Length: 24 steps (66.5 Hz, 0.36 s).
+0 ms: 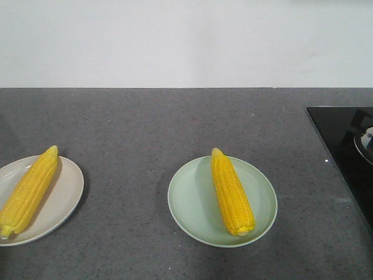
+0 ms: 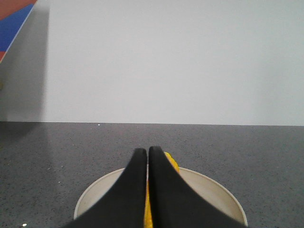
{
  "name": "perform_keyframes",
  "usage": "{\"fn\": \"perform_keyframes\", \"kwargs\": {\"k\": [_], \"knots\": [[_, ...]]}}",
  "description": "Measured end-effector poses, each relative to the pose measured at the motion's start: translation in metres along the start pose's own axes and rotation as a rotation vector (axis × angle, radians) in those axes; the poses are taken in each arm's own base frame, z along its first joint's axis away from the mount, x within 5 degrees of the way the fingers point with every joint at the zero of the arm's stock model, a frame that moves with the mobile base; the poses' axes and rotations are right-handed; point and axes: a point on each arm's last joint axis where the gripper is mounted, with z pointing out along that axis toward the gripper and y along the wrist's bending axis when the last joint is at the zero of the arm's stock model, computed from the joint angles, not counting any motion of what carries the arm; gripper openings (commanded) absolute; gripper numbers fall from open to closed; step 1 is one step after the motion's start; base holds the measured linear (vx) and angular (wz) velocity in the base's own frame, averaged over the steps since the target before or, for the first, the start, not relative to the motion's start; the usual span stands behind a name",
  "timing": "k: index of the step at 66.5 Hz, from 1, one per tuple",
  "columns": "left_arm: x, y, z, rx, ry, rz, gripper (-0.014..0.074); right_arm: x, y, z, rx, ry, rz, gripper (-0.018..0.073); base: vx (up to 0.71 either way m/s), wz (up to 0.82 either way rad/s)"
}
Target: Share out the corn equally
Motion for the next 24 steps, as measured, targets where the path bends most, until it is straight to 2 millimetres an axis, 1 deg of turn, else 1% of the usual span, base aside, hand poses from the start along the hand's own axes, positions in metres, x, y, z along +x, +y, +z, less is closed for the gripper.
{"fn": "perform_keyframes", "kwargs": {"k": [24], "knots": [[0.0000,0.0000,0.0000,0.000,0.000,0.000,-0.0006,0.0001,0.0000,0.0000,0.000,0.001,0.000,-0.0003,0.00,0.00]]}}
